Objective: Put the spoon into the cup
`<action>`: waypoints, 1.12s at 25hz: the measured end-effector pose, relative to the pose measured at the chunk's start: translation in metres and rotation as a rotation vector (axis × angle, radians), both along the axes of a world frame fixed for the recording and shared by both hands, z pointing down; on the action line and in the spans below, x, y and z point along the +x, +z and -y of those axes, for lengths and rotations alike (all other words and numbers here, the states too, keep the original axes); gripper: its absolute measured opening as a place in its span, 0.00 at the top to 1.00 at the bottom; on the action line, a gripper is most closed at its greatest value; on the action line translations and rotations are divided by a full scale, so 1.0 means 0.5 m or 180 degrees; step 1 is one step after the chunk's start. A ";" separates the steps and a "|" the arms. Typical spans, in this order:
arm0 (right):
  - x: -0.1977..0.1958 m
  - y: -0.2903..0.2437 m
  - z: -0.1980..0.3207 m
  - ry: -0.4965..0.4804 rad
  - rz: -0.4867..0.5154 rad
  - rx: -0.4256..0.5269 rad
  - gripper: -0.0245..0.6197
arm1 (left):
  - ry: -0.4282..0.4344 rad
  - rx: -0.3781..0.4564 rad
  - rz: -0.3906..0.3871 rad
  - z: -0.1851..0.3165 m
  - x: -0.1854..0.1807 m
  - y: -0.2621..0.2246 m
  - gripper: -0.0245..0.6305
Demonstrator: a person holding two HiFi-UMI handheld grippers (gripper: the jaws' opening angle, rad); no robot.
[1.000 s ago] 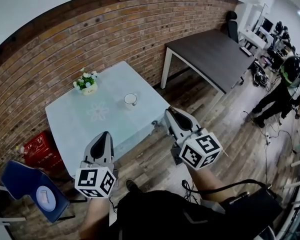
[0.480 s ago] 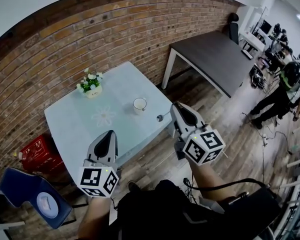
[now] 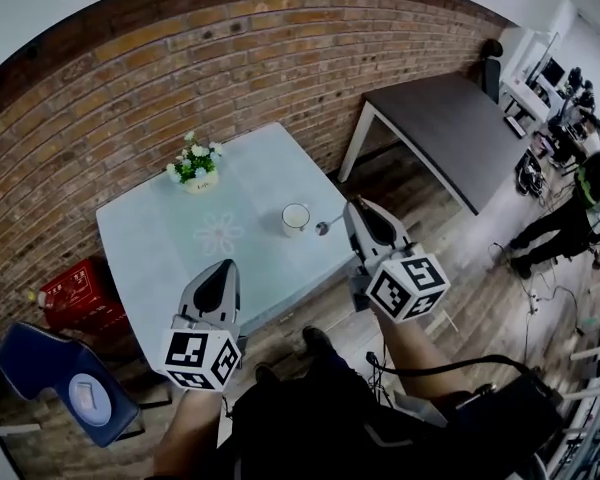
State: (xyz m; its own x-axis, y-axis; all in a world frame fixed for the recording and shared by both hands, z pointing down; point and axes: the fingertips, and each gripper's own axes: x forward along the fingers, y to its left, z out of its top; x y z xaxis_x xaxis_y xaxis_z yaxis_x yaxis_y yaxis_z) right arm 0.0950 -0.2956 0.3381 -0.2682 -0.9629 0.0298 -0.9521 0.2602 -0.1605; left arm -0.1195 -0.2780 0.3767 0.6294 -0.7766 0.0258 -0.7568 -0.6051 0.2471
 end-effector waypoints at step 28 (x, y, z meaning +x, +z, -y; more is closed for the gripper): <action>0.080 0.260 0.320 -0.0946 0.0148 -0.0477 0.88 | -0.0936 -0.0278 0.0318 0.113 0.116 0.105 0.95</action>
State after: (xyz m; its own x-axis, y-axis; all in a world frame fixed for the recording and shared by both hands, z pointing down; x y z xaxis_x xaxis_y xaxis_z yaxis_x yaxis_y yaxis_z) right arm 0.1350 -0.4554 0.4682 -0.5411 -0.8282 0.1463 -0.8288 0.4957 -0.2595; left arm -0.0614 -0.3344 0.4292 0.3692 -0.9170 0.1507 -0.9193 -0.3366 0.2040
